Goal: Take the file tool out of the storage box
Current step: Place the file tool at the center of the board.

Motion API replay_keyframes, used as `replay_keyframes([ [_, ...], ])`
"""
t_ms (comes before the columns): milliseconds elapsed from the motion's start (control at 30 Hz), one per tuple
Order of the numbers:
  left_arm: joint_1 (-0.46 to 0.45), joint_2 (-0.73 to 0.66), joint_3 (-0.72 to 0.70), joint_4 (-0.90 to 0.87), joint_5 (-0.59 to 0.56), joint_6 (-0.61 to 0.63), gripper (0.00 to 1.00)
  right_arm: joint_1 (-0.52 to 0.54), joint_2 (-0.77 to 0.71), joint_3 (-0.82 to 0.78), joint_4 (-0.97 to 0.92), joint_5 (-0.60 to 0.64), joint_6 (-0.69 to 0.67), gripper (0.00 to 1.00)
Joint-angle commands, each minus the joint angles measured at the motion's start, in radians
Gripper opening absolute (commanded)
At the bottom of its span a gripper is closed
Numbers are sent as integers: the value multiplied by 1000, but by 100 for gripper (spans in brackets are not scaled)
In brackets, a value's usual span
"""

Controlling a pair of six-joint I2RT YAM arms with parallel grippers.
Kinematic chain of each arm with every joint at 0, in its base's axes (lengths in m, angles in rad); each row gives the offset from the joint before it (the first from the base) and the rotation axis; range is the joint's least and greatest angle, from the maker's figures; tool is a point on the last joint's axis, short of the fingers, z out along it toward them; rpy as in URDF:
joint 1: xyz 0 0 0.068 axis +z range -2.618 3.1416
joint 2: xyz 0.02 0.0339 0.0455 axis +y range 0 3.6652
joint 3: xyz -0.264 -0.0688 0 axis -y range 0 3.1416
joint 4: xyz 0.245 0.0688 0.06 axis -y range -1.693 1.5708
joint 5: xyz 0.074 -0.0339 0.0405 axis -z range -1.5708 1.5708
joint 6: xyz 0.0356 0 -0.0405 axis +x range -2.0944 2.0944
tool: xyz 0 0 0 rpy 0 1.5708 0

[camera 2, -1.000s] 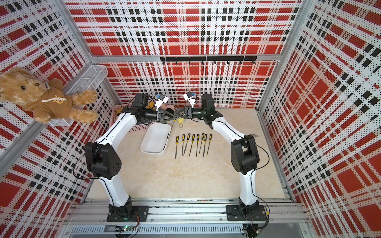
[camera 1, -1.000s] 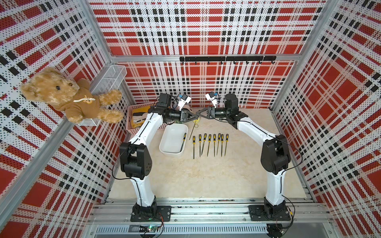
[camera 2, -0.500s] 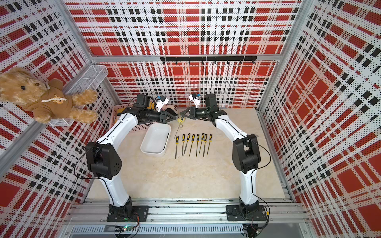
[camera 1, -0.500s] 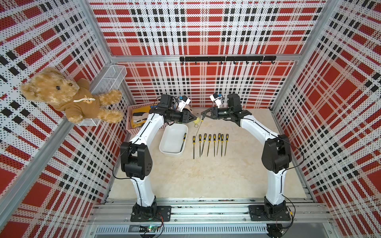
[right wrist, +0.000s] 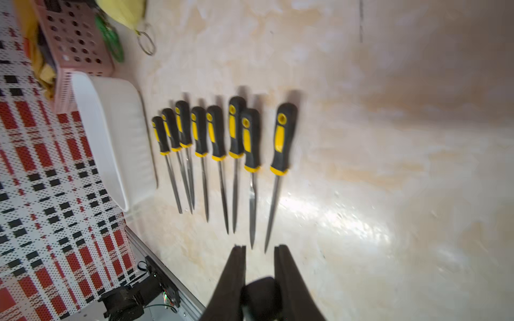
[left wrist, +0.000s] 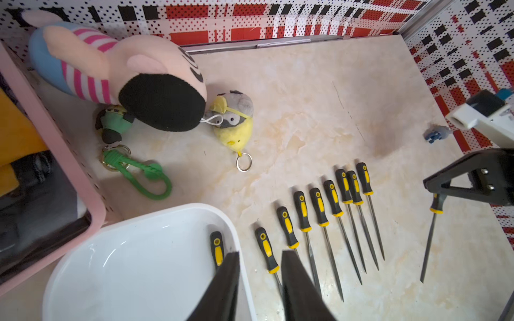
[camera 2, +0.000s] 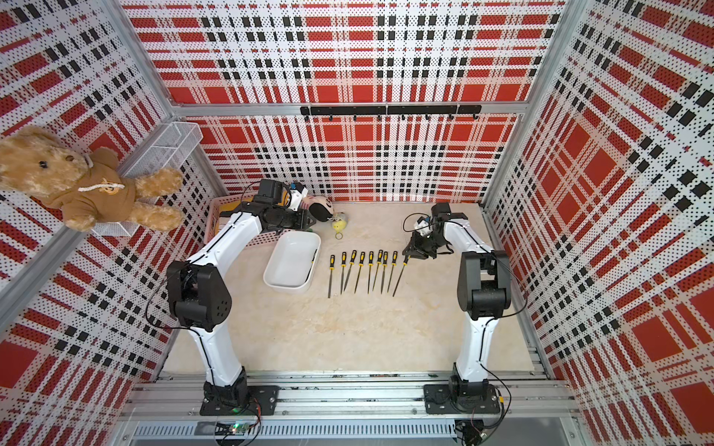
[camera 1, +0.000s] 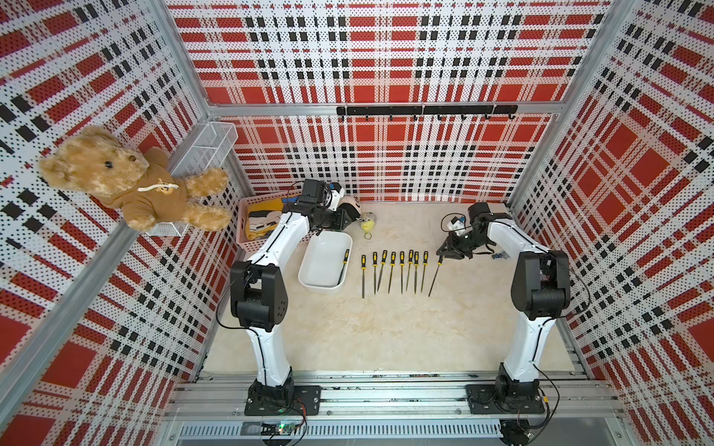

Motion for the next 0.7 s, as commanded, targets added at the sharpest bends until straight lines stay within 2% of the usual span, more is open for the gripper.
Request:
replay_keyframes([
  [0,-10,22,-7,15,-30,0,32,-2,37,58,-114,81,-61,0],
  [567,-7,-10,-44,-17,-65,9,27,38,343,380,-121,149,26,0],
  [667,-7,-9,-43,-18,-70,11,28,55,395,425,-137,174,35,6],
])
